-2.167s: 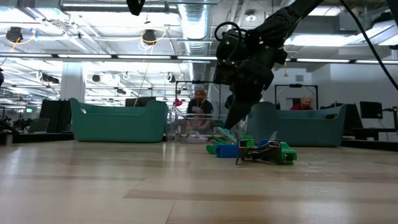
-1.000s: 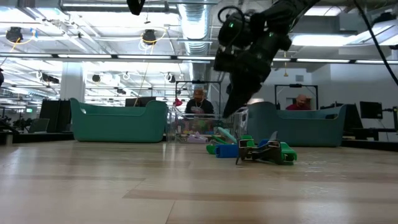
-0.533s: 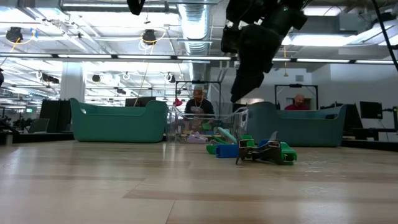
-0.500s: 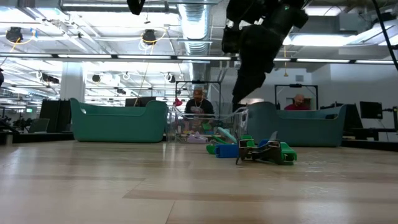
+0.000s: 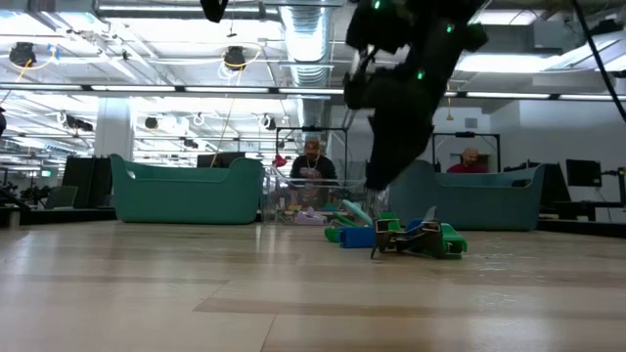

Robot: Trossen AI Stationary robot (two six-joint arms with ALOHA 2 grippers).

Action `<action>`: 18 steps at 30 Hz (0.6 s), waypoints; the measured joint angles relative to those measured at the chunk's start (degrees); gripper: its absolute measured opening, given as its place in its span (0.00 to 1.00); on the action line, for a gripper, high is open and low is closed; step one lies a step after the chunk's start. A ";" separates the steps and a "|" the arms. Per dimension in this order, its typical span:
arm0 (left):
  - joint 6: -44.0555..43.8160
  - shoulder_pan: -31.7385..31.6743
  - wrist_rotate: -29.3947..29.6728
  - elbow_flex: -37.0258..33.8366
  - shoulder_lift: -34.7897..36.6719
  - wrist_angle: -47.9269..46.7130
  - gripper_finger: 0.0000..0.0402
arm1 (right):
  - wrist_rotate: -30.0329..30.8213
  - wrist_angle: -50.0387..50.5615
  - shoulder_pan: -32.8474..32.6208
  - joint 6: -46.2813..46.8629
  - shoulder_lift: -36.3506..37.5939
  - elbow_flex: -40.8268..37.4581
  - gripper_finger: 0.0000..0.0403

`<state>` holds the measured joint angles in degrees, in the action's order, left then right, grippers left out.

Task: Pick and place Stapler, Stapler remover, tape
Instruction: Put the light blue staple remover into the transparent bin

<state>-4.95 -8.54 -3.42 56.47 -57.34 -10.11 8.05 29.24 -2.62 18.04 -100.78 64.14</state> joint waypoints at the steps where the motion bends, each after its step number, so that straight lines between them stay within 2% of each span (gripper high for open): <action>1: 0.00 0.00 0.00 0.02 0.00 0.07 0.05 | 0.00 -0.06 0.12 0.58 -1.04 -0.01 0.59; 11: 0.00 0.00 0.00 0.02 0.00 0.09 0.05 | 0.94 -4.66 0.93 4.37 -7.25 -0.07 0.59; 18: 0.03 0.00 0.00 0.02 0.00 0.09 0.05 | 1.20 -6.03 1.58 4.58 -7.38 -0.04 0.59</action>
<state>-4.92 -8.54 -3.42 56.49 -57.34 -10.02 9.25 23.21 -1.04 22.62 -108.16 64.10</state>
